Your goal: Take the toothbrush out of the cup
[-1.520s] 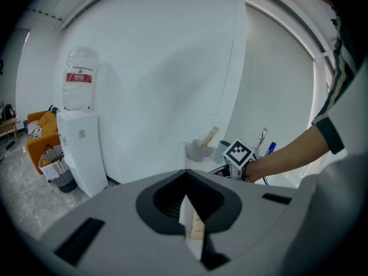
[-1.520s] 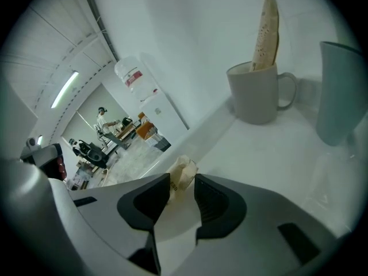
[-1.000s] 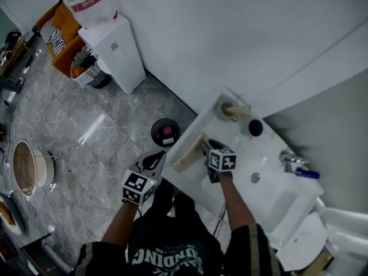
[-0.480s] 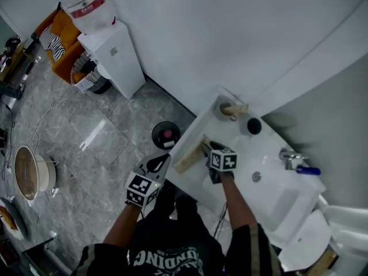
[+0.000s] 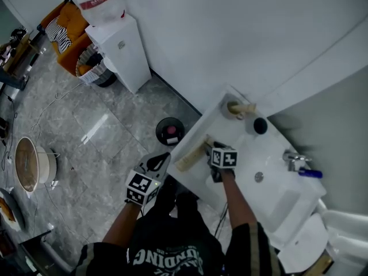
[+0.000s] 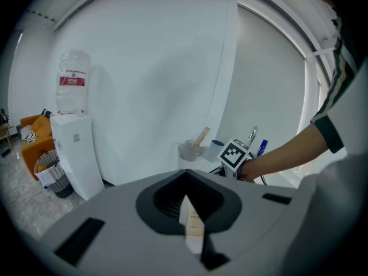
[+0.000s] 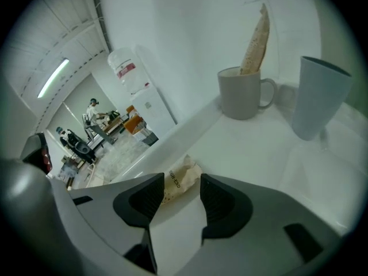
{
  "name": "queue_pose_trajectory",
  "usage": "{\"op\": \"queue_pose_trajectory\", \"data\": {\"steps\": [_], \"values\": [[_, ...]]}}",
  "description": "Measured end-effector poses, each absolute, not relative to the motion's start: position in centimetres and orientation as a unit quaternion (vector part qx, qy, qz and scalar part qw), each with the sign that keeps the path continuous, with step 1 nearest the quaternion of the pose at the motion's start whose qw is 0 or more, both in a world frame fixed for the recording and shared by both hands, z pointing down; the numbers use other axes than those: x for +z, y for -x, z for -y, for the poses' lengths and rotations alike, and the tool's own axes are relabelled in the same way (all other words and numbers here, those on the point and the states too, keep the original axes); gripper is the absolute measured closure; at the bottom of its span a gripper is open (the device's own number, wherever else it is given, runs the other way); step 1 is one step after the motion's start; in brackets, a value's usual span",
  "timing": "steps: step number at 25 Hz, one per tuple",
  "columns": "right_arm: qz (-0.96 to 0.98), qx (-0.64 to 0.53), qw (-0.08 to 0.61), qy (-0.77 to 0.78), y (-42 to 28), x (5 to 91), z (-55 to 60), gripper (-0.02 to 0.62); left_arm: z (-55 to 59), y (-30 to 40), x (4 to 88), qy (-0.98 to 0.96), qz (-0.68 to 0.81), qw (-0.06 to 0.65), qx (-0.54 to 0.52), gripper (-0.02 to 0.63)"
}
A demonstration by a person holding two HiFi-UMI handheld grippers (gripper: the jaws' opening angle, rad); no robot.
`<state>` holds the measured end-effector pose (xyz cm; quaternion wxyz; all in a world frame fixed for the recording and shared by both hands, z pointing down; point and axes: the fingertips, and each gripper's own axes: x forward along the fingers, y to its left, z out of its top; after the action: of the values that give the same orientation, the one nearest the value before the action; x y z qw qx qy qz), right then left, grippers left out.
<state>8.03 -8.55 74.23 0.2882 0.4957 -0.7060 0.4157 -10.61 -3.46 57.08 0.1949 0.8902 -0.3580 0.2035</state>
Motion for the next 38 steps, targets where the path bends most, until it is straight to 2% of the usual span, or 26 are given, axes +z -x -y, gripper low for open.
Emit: {"op": "queue_pose_trajectory", "data": {"steps": [9,12,17,20,22,34,35,37,38], "values": [[0.695,0.409,0.245,-0.538,-11.7,71.7,8.1,0.419,3.6,9.1,56.2,-0.899,0.337,0.194,0.201,0.607],[0.710,0.386,0.207,-0.551,-12.2,69.4,8.0,0.421,4.2,7.8,55.6,-0.907,0.325,0.185,0.196,0.607],[0.744,0.309,0.147,-0.574,-12.5,63.4,6.9,0.553,5.0,5.2,54.2,-0.921,0.300,0.168,0.185,0.607],[0.752,0.266,0.125,-0.590,-13.2,60.2,5.8,0.595,5.6,3.3,53.3,-0.928,0.286,0.158,0.178,0.607],[0.751,0.236,0.120,-0.604,-14.0,58.4,5.0,0.598,6.0,1.8,52.6,-0.934,0.274,0.149,0.173,0.607],[0.723,0.111,0.061,-0.679,-18.3,50.1,4.5,0.595,7.4,-4.4,51.5,-0.952,0.225,0.128,0.164,0.607],[0.720,0.109,0.058,-0.683,-18.6,49.9,4.9,0.577,7.4,-4.7,51.5,-0.952,0.222,0.129,0.165,0.607],[0.714,0.117,0.051,-0.688,-19.1,49.9,5.9,0.493,7.3,-5.1,51.6,-0.953,0.218,0.130,0.166,0.607],[0.713,0.125,0.050,-0.688,-19.3,50.1,6.5,0.472,7.3,-5.2,51.7,-0.953,0.216,0.131,0.167,0.607]]}}
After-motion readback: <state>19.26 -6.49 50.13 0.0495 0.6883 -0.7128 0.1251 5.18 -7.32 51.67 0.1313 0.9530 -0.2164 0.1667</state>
